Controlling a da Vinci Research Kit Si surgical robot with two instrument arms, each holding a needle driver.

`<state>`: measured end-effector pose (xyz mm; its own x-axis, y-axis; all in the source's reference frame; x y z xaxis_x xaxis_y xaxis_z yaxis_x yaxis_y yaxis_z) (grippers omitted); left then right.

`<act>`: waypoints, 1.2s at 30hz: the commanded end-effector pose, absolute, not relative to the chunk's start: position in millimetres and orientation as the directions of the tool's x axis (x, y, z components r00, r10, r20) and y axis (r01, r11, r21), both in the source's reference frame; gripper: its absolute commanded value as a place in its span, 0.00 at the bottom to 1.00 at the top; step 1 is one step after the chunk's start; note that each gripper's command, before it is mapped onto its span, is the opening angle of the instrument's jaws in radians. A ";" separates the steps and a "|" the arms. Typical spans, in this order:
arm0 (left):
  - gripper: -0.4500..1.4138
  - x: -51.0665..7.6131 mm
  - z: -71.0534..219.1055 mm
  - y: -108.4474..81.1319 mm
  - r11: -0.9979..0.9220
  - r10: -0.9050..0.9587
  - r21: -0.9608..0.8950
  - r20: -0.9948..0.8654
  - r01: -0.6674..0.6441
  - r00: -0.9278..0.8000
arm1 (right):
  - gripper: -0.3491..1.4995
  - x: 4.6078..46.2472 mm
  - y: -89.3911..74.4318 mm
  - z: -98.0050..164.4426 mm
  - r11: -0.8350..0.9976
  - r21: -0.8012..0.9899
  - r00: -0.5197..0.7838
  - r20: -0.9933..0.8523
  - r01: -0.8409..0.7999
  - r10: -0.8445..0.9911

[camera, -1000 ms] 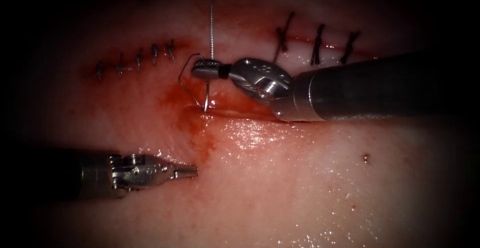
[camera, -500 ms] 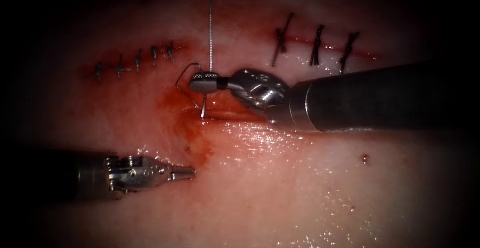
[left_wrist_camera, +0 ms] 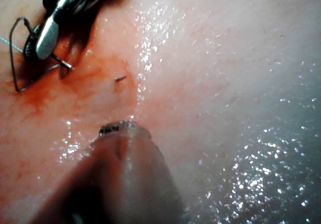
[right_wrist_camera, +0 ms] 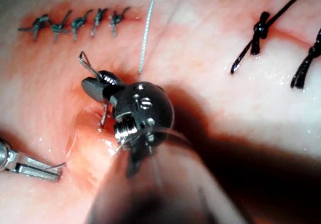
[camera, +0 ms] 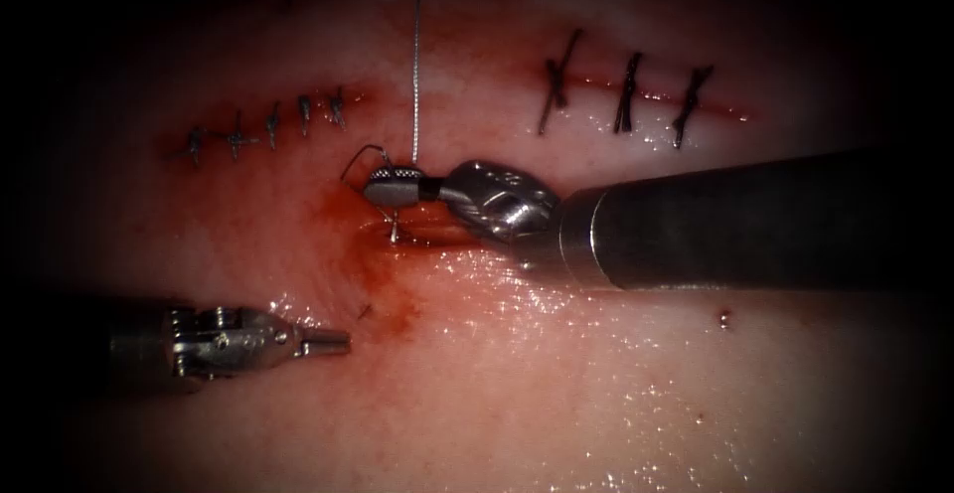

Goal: Wound Closure

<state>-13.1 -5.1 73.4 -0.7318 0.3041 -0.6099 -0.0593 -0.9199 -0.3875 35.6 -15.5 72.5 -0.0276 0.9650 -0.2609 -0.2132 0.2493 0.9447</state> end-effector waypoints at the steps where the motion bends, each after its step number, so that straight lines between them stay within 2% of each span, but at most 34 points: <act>1: 0.05 -13.2 73.9 -5.8 -0.920 0.303 -0.389 -0.613 -0.055 -0.729 | 0.00 36.4 -16.6 72.9 0.244 0.947 -0.020 -0.253 -0.209 0.967; 6: 0.04 -11.8 74.0 -5.2 -0.926 0.295 -0.374 -0.619 -0.058 -0.728 | 0.00 36.7 -18.4 72.4 0.218 0.956 -0.011 -0.224 -0.194 0.974; 16: 0.04 -12.9 74.1 -5.4 -0.926 0.305 -0.369 -0.618 -0.075 -0.724 | 0.00 36.6 -21.3 71.2 0.205 0.962 0.030 -0.203 -0.179 0.979; 21: 0.02 -13.4 74.0 -5.3 -0.939 0.269 -0.340 -0.635 -0.050 -0.724 | 0.00 36.4 -20.2 71.9 0.219 0.948 -0.031 -0.232 -0.228 0.972; 22: 0.02 -13.6 74.0 -5.3 -0.946 0.250 -0.323 -0.647 -0.038 -0.720 | 0.16 36.3 -19.7 72.1 0.235 0.942 -0.043 -0.252 -0.241 0.967; 24: 0.02 -13.8 74.0 -5.2 -0.959 0.205 -0.284 -0.672 -0.008 -0.712 | 0.41 35.7 -18.6 72.7 0.276 0.925 -0.049 -0.298 -0.262 0.953; 25: 0.02 -13.8 74.0 -5.2 -0.959 0.205 -0.284 -0.672 -0.008 -0.712 | 0.41 35.7 -18.6 72.7 0.276 0.925 -0.049 -0.298 -0.262 0.953; 26: 0.05 -14.0 74.0 -4.9 -0.972 0.155 -0.235 -0.699 0.019 -0.698 | 0.59 34.8 -17.5 73.3 0.314 0.902 -0.062 -0.347 -0.296 0.936; 27: 0.05 -14.1 74.1 -4.8 -0.975 0.137 -0.219 -0.715 0.034 -0.685 | 0.62 34.3 -17.0 73.5 0.327 0.892 -0.068 -0.364 -0.310 0.929; 29: 0.13 -14.1 74.2 -4.2 -0.980 0.116 -0.190 -0.764 0.050 -0.635 | 0.74 33.2 -15.9 73.9 0.349 0.879 -0.072 -0.390 -0.324 0.918; 33: 0.11 -14.0 74.5 -3.2 -0.987 0.088 -0.149 -0.819 0.062 -0.567 | 0.81 31.3 -14.2 73.8 0.412 0.834 -0.057 -0.462 -0.367 0.885; 35: 0.16 -13.8 74.7 -2.7 -0.990 0.065 -0.123 -0.837 0.070 -0.543 | 0.84 29.8 -12.8 73.4 0.444 0.799 -0.048 -0.503 -0.405 0.863; 36: 0.27 -13.6 75.0 -2.2 -0.992 0.030 -0.087 -0.866 0.091 -0.499 | 0.85 28.1 -11.4 72.7 0.471 0.774 -0.037 -0.534 -0.423 0.844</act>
<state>-13.1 -1.4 74.5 -0.5006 0.0290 -0.8652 0.0868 -0.9927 -0.0835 28.6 -11.7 72.3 -0.0385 0.8487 -0.5275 -0.4148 0.4667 0.7811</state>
